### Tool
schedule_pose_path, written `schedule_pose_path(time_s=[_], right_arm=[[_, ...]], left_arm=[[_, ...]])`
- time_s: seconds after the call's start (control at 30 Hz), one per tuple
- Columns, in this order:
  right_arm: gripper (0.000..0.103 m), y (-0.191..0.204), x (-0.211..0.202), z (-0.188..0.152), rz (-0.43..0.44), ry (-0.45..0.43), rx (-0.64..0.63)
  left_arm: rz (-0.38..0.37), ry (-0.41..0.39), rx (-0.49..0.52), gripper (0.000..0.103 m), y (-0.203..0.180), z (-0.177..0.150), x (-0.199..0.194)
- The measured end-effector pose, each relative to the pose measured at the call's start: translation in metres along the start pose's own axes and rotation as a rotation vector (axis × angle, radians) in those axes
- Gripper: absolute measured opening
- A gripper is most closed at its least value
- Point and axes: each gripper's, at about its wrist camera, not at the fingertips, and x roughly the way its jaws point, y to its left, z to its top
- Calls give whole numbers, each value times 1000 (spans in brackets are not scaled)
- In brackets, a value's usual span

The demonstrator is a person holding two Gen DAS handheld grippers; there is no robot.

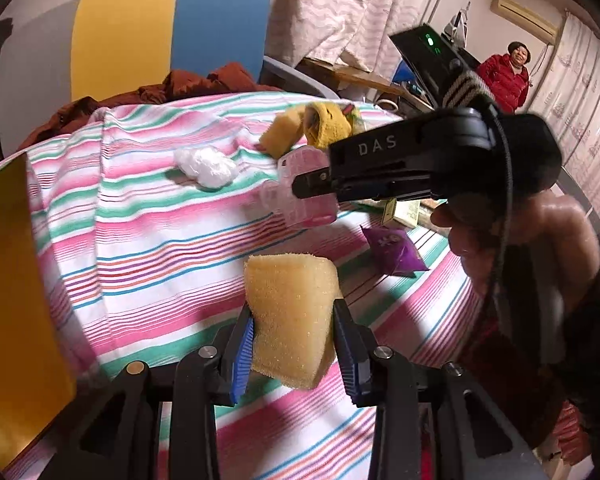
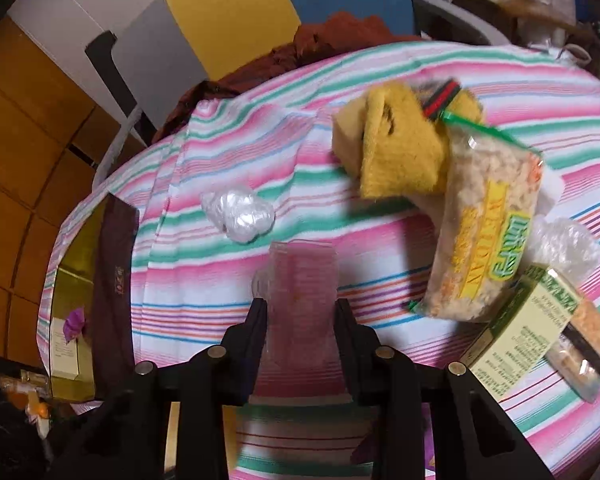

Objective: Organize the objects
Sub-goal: 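Carry the sponge and pink cup into the gold tray and open both tools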

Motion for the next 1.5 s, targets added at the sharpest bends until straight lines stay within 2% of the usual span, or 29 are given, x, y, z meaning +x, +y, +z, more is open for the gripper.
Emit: schedule_pose_path(time_s=[0.13,0.27,0.47,0.6,0.8,0.9,0.93,1.0,1.13,1.3,1.37,1.43,1.5], right_arm=[[34,6,-13,2,23,-63,-24],[34,13,-20,0,51,-88,-40],[34,41,-36,-6,138,-117,-78],[34,84,-42,-12,203,-117,-152],[34,174,-20,-32,340,-37,-294],[34,212,-2,-44,381,14,-344],[34,226,6,-49,400,36,-361],[36,249,16,-58,429,73,-393],[37,283,35,-77,466,146,-446],[37,285,40,-92,457,177,-474],[45,280,39,-93,439,167,-459],[58,271,35,-94,407,149,-452],[63,267,33,-94,372,133,-451]], left_arm=[[13,-61,-11,36,7,1,-33],[47,-136,-92,36,35,1,-71],[174,-241,-236,36,103,-5,-125],[300,-268,-323,36,158,-12,-149],[456,-267,-399,37,230,-12,-167],[516,-260,-475,46,261,-13,-174],[520,-266,-505,53,268,-15,-177],[528,-264,-545,59,281,-18,-180],[542,-279,-606,60,286,-31,-189],[548,-307,-604,60,265,-51,-201],[539,-313,-587,60,252,-58,-203],[543,-310,-576,59,244,-59,-201],[536,-305,-569,59,235,-60,-198]])
